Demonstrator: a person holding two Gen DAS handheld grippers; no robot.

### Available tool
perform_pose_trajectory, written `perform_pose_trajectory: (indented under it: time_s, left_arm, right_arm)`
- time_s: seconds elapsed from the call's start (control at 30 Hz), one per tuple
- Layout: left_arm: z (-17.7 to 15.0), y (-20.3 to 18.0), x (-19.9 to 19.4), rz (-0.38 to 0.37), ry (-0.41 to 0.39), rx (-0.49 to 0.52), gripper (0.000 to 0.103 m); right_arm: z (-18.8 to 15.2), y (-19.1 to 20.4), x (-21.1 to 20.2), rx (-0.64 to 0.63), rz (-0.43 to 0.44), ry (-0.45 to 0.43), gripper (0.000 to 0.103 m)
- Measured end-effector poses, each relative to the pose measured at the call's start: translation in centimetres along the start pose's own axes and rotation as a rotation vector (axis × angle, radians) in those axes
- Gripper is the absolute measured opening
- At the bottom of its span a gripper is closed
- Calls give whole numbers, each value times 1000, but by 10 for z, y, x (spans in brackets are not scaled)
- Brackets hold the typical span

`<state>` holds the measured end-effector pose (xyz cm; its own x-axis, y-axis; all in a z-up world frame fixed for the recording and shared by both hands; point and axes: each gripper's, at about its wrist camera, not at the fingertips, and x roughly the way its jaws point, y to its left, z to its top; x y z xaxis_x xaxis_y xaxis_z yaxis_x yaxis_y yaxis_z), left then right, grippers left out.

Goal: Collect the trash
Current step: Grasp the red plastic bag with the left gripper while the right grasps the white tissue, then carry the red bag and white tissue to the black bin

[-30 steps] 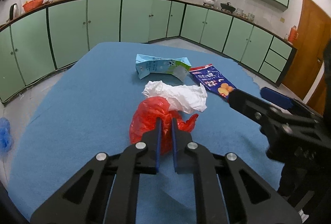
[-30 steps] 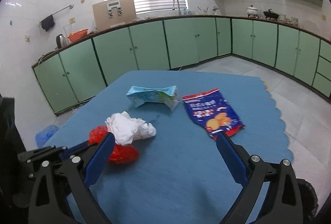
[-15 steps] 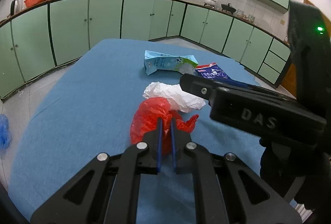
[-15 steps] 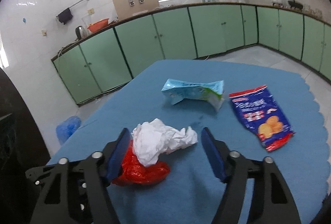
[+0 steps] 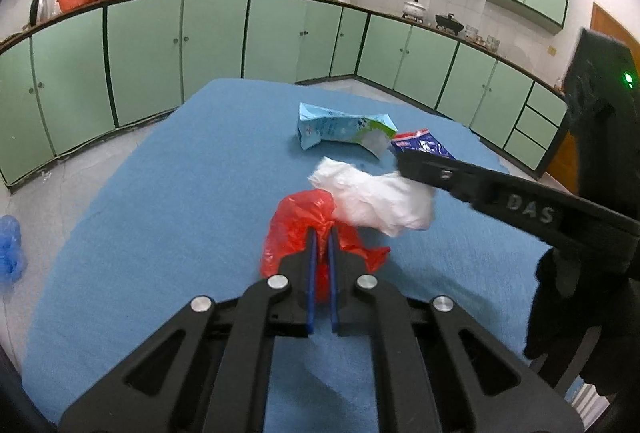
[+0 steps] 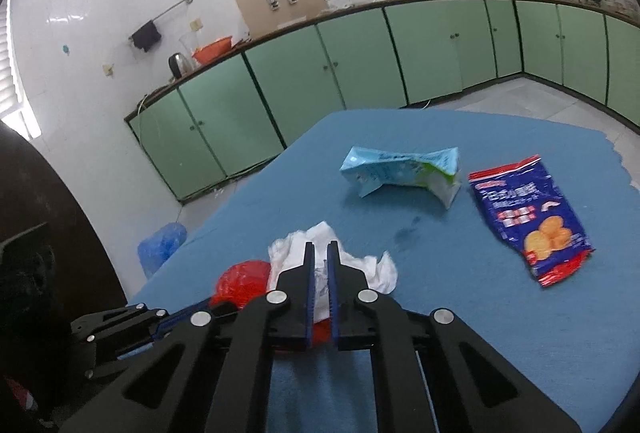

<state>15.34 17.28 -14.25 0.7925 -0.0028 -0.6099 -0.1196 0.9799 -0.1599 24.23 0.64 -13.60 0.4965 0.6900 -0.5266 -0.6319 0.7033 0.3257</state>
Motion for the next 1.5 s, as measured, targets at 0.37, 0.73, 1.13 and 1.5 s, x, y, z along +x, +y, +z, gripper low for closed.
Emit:
perform_pose_trajectory:
  time_s: [0.37, 0.73, 1.13, 1.5]
  left_arm:
    - [14, -4, -19, 10, -59, 8, 3]
    - [30, -37, -41, -38, -126, 53, 3]
    - [42, -87, -53, -132, -177, 121, 3]
    - [41, -153, -55, -248, -196, 190, 3]
  right_arm:
    - [6, -10, -50, -4, -55, -59, 6]
    - [13, -15, -110, -16, -127, -121, 5]
    - [10, -35, -182, -8, -214, -196, 5]
    - [2, -71, -244, 38, -314, -261, 5]
